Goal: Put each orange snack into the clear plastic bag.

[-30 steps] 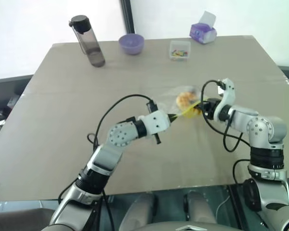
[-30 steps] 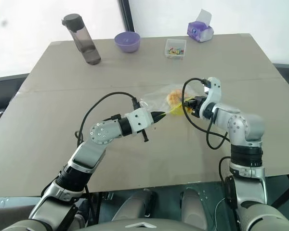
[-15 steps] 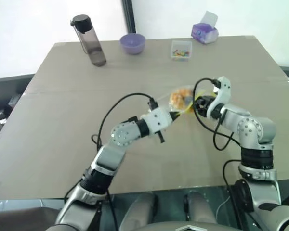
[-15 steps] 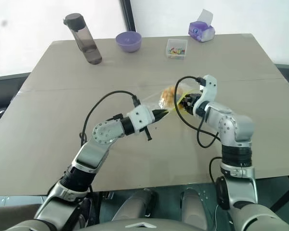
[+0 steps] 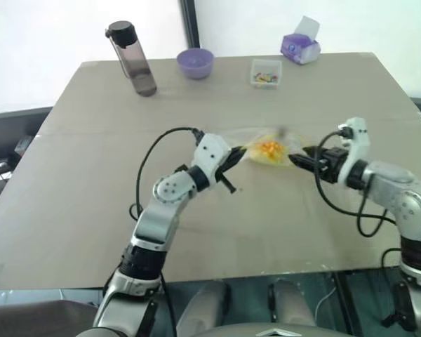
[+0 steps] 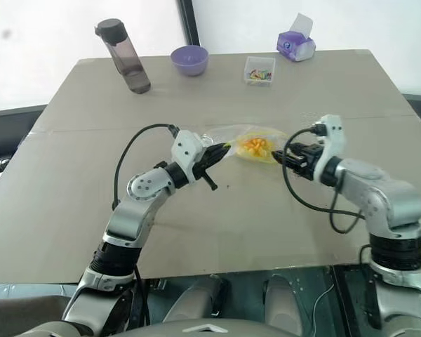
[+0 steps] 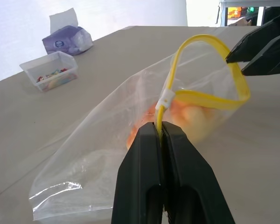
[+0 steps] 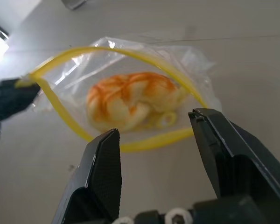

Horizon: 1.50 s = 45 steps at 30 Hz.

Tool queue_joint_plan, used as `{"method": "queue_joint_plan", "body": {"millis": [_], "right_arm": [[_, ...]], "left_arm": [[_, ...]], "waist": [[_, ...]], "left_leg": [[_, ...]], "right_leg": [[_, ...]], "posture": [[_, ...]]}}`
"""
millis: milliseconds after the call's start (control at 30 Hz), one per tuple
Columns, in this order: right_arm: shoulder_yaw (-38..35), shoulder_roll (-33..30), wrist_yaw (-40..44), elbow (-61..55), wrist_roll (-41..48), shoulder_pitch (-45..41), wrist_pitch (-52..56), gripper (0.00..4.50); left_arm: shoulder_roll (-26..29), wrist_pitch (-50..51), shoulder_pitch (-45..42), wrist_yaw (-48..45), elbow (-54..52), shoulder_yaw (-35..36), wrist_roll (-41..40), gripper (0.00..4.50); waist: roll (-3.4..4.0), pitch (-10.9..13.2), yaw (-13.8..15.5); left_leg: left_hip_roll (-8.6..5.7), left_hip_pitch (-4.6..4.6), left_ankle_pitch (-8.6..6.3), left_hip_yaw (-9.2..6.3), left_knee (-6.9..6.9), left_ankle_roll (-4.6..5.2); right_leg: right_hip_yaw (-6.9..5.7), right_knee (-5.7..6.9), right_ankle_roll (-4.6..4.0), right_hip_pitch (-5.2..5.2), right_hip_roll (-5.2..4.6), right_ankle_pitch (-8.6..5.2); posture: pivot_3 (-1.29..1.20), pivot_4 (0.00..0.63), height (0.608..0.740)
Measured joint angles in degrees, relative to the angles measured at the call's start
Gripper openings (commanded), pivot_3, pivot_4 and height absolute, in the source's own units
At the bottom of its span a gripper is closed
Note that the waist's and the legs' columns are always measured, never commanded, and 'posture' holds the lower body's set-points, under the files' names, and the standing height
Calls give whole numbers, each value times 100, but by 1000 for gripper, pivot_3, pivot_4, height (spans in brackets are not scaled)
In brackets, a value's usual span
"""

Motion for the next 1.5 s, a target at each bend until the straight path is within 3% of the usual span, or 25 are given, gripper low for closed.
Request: {"method": "queue_joint_plan", "body": {"millis": [133,267,567,667,800,1100,1367,1500], "right_arm": [[516,-902,856,-158,-656,523,-1090,2682],[899,-1150,908,213,-1617,505,-2112,2682],[1639,-295,429,1482,-3140,-317,-3595,2682],[1653,-183,431,1658,-3285,-474,-3805,1915],[1650,-179,530,1652,-3313,-434,-3888,51],[1484,-249,608,1624,-3382,-327,-3929,51],[841,-832,680,1656,-3477,-1208,-3950,51],[814,-916,912,1552,-3459,-1073,-3943,1198]], "left_arm": [[3,-8,-4,7,4,-20,-2,0],[5,-10,-6,7,3,-30,-3,0],[30,-22,-20,0,5,-44,-4,0],[54,-21,-19,1,4,-44,-3,0],[68,-21,-18,13,4,-44,-3,0],[59,-78,-27,54,5,-71,5,0],[45,-628,-791,-27,-140,-80,-89,0],[160,-771,-814,-68,-156,-119,66,0]], "waist": [[0,0,-53],[-2,1,-55],[-4,2,-37],[-4,3,-13],[-4,3,-4],[-4,3,-19],[-3,4,-20],[-3,5,-36]], "left_leg": [[4,4,0,4,-2,0],[5,11,0,5,4,0],[5,8,0,3,3,-1],[4,7,0,0,3,-1],[4,5,0,0,3,-1],[4,6,0,0,2,-1],[4,4,0,1,-4,-1],[5,2,0,1,-8,0]], "right_leg": [[1,1,1,2,3,0],[2,5,2,8,3,1],[3,3,2,6,2,1],[1,0,1,6,1,1],[0,-3,1,6,1,1],[2,-1,1,6,2,1],[0,-10,1,6,2,1],[1,-16,1,6,2,1]], "posture": [[0,150,740],[0,150,740],[0,150,740],[0,150,740],[0,150,740],[0,150,740],[0,150,740],[0,150,740]]}}
